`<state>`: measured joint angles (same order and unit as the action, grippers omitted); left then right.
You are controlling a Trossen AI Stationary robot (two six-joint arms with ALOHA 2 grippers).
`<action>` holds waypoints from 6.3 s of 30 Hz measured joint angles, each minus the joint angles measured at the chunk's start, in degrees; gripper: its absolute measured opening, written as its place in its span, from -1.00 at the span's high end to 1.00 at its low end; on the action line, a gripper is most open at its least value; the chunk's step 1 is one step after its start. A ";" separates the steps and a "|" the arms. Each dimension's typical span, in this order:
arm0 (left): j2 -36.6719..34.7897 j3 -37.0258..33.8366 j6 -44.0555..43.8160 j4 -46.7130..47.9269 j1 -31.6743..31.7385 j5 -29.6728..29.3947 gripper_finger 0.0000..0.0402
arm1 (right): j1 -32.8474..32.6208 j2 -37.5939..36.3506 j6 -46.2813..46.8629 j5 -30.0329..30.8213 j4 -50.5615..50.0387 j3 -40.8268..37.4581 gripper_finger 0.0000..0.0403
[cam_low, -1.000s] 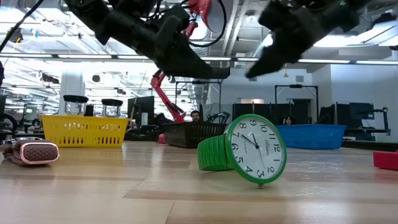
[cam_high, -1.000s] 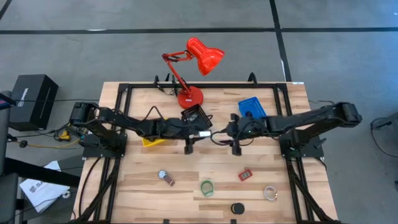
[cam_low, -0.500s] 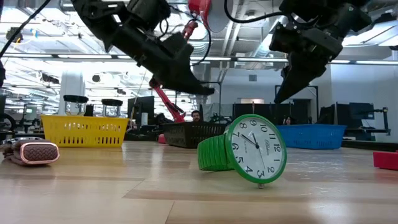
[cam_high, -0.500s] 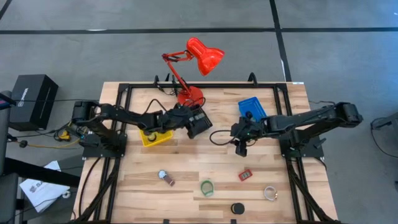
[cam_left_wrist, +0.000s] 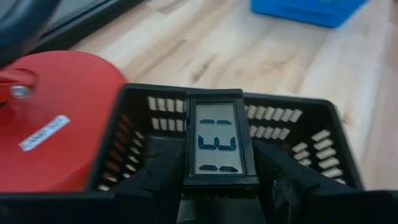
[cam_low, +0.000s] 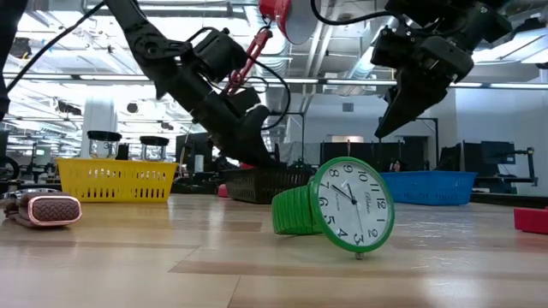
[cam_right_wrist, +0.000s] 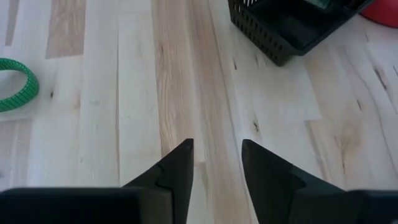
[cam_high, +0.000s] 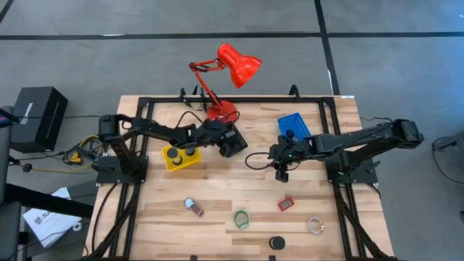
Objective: Pick & Place Office items
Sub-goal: Put the black digital clock into the black bin, then put the white wrist watch into the blue bin
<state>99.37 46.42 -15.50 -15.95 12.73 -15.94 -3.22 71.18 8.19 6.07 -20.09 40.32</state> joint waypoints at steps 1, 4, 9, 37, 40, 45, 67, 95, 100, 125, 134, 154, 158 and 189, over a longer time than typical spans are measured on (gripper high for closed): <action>0.00 0.08 -0.03 0.20 0.23 0.82 0.19 | 0.00 0.00 -0.64 -0.01 0.08 0.00 0.38; 0.00 0.08 -0.01 0.80 -0.03 2.35 0.19 | 0.00 0.00 -1.14 -0.01 0.21 0.00 0.39; 0.00 0.10 0.03 1.16 -0.44 3.05 0.19 | 0.00 0.00 -1.17 -0.01 2.00 0.00 0.39; 8.14 20.41 5.43 33.80 -0.58 2.63 0.19 | 0.35 0.02 -3.72 -0.01 3.44 0.00 0.39; 9.15 20.43 5.10 33.48 -0.16 2.64 0.19 | 0.35 0.02 -3.72 -0.01 3.41 0.00 0.39; 9.31 20.39 4.56 33.53 0.11 2.77 0.19 | 0.35 0.02 -3.70 -0.01 3.14 0.02 0.39; 8.94 14.32 4.60 25.84 1.09 6.31 0.19 | 0.31 0.02 -3.70 -0.03 3.03 0.02 0.39; 8.14 14.21 9.78 26.22 1.22 7.21 -0.23 | 0.31 0.02 -3.68 -0.05 3.00 0.02 0.39; 6.42 14.22 9.76 26.94 1.22 7.14 -0.27 | 0.31 0.02 -3.68 -0.04 2.86 0.02 0.39; -1.28 14.13 9.17 29.14 1.07 7.06 0.04 | 0.26 0.02 -3.68 -0.10 2.91 0.02 0.39; -10.75 14.13 8.84 29.82 -0.37 7.18 0.22 | 0.26 0.02 -3.66 -0.07 3.09 0.02 0.39; -23.82 4.82 8.80 28.18 -12.43 7.30 0.41 | 0.26 0.07 -3.66 -0.07 4.46 0.02 0.39; -24.13 1.20 8.60 24.97 -15.03 7.29 0.43 | 0.26 0.07 -3.66 -0.07 4.87 0.02 0.39; -24.11 -5.93 9.02 15.85 -20.06 7.25 0.45 | -4.62 -0.34 -4.10 -1.36 1.04 0.02 0.39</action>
<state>75.26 40.49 -6.48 -0.10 -7.33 -8.69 -7.84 70.84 4.09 4.71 -19.04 40.34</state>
